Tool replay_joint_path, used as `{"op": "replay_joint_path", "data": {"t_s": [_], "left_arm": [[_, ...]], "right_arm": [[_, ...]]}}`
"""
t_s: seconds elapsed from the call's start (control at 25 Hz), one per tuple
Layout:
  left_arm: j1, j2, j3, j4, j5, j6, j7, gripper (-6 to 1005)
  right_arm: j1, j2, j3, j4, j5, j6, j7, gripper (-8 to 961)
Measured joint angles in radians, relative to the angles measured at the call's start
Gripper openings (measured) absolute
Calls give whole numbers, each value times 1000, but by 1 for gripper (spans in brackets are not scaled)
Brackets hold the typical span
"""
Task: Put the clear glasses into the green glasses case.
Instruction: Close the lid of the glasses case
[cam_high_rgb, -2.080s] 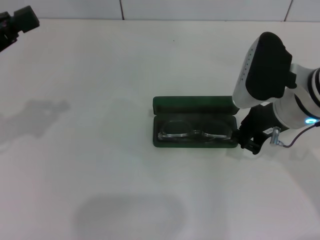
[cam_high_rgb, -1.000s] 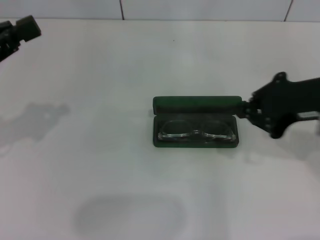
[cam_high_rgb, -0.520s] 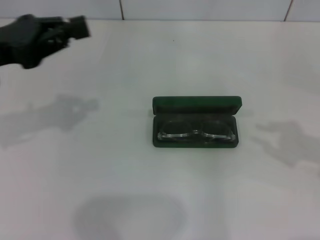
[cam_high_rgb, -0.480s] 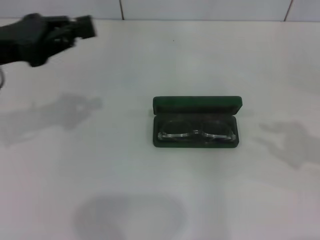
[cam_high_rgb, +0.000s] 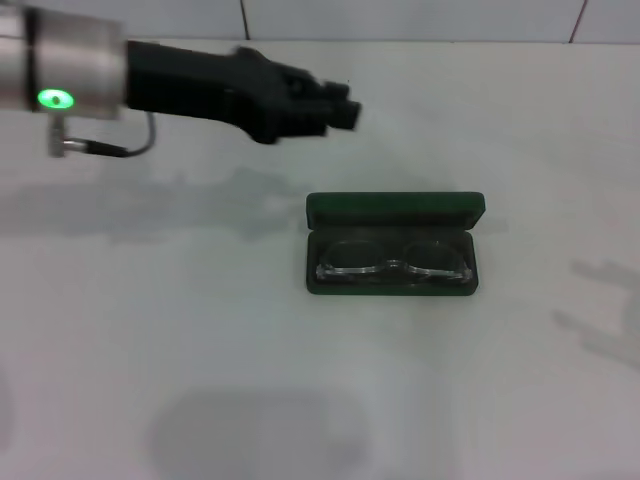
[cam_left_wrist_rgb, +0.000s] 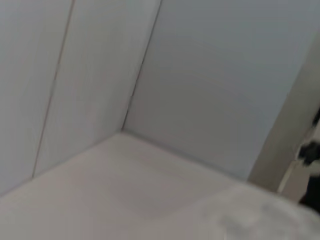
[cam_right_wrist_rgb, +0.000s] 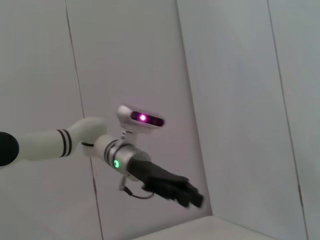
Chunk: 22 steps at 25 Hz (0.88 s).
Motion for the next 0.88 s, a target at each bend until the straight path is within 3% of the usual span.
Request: {"op": "replay_joint_path", "data": {"t_s": [0.12,0.16,0.2,0.4,0.6,0.88], "left_arm": [[-39,-21,107,-8,34,-87,-12,300],[-52,-24,186,-9,34,-140,-25,299],[-52,-24,186,-9,34,-140,-25,298],[-89,-28,352,-63,31,-278,-32,286],[-103,-31,429,-113,-6,-399,-16,269],[-118,-32,451,-166,-17,-476,-4,245]], "right_arm": [[-6,1,1,25,-16,7,-14,656],[-6,2,1,37,-27,11,-26,674],[-6,3,2,47,-35,15,-36,693],[-4,6,3,70,-95,29,-54,687],[-6,13,2,71,-116,45,-69,684],[-1,22,3,76,-141,61,-79,686]]}}
